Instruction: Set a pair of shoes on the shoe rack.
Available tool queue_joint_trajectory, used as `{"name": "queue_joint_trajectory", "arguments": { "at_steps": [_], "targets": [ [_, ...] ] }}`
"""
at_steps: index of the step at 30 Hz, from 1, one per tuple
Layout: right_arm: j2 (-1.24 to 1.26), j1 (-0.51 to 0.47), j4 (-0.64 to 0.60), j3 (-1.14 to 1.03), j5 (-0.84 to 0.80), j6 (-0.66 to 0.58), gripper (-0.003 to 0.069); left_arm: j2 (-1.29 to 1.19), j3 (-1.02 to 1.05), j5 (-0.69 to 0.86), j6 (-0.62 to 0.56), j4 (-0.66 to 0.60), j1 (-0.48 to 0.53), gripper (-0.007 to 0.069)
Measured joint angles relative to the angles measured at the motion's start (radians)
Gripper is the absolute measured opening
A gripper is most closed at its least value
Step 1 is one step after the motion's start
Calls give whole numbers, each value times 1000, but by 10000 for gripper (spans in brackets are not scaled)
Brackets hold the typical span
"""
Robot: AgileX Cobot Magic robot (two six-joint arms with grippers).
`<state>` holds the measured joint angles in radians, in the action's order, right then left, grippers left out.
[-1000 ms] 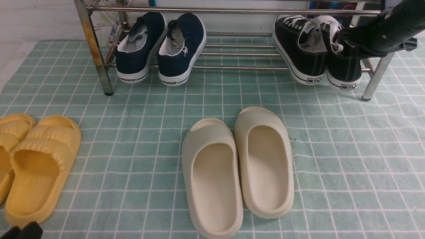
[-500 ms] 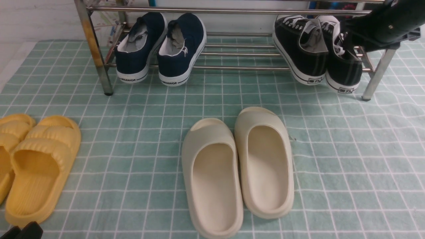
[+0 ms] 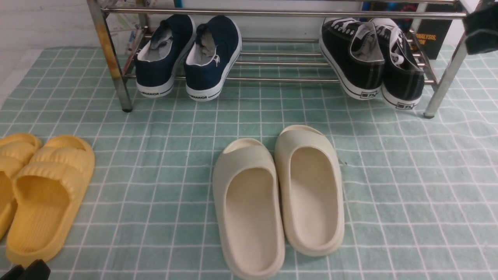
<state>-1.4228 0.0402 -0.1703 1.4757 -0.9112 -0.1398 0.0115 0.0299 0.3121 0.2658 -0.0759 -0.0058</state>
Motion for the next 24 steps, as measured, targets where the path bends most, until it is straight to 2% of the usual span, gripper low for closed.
{"name": "queue_joint_trajectory", "arguments": {
  "at_steps": [3,8,16,24],
  "targets": [
    [156,0,0,-133,77,0,58,0,0,0,0,0,0,240],
    [367,0,-7,-318,164,0,14,0,0,0,0,0,0,240],
    [704,0,-8,-550,246,-1,8,0,0,0,0,0,0,240],
    [900,0,-29,-632,195,6,8,0,0,0,0,0,0,240]
  ]
}}
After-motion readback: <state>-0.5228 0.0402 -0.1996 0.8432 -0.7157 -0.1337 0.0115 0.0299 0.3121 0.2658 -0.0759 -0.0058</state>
